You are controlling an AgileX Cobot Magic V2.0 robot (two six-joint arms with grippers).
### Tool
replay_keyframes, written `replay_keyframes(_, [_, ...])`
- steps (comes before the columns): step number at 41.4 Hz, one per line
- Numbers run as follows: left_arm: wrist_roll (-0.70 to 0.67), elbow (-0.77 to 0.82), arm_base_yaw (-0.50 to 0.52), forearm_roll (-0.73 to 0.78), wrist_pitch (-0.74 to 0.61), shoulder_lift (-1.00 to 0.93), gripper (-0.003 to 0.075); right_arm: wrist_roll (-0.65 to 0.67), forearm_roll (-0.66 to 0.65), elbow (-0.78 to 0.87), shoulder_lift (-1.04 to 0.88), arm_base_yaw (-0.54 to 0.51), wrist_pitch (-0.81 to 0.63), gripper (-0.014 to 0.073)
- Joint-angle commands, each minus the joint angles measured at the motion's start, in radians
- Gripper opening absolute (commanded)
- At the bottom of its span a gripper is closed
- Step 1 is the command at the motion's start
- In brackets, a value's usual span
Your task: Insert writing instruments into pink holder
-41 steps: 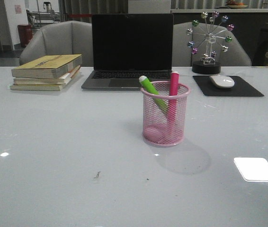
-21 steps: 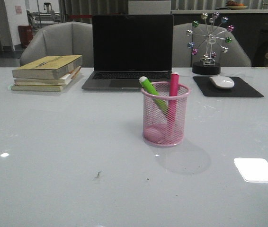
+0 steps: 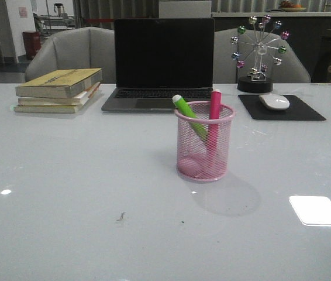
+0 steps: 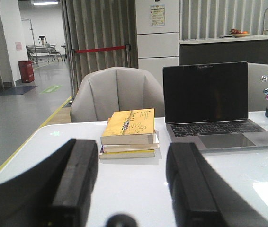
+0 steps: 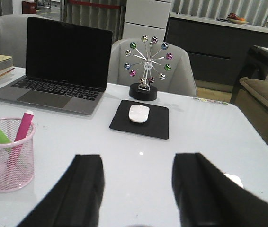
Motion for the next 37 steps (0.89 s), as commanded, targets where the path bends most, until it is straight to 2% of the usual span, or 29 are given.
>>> replay_keyframes(1, [-0.005,-0.027,0.001,-0.008,-0.082,0.015,0.0404,-0.008,0.012,-0.027,0.02,-0.006,-0.096,0.0447])
replay_keyframes(9, [-0.005,-0.016,0.001,-0.008,-0.073,0.015,0.0403,-0.008,0.012,-0.027,0.02,-0.006,-0.092,0.0447])
replay_keyframes(12, [-0.005,-0.016,0.001,-0.008,-0.083,0.015,0.0385,-0.008,0.012,-0.027,0.02,-0.006,-0.092,0.0411])
replay_keyframes(14, [-0.005,-0.016,0.001,-0.008,-0.084,0.015,0.0339,-0.008,0.012,-0.027,0.02,-0.006,-0.092,0.0329])
replay_keyframes(16, [-0.005,-0.016,0.001,-0.008,-0.084,0.015,0.0261,-0.008,0.012,-0.027,0.02,-0.006,-0.093,0.0181])
replay_keyframes(18, [-0.005,-0.016,0.001,-0.008,-0.084,0.015,0.0142,-0.008,0.012,-0.027,0.02,-0.006,-0.093,0.0042])
replay_keyframes(19, [-0.005,-0.016,0.001,-0.008,-0.084,0.015,0.0094,-0.008,0.012,-0.027,0.02,-0.006,-0.093,0.0045])
replay_keyframes(20, [-0.005,-0.016,0.001,-0.008,-0.082,0.015,0.0088,-0.008,0.012,-0.027,0.02,-0.006,-0.096,0.0074])
replay_keyframes(22, [-0.005,-0.016,0.001,-0.005,-0.082,0.015,0.0114,-0.008,0.012,-0.027,0.02,-0.006,-0.101,0.0091])
replay_keyframes(26, [-0.005,-0.016,0.001,-0.005,-0.076,0.015,0.0092,-0.008,0.012,-0.027,0.02,-0.006,-0.095,0.009])
replay_keyframes(37, [-0.005,-0.014,0.001,-0.005,-0.076,0.015,0.0091,-0.008,0.012,-0.027,0.02,-0.006,-0.085,0.009])
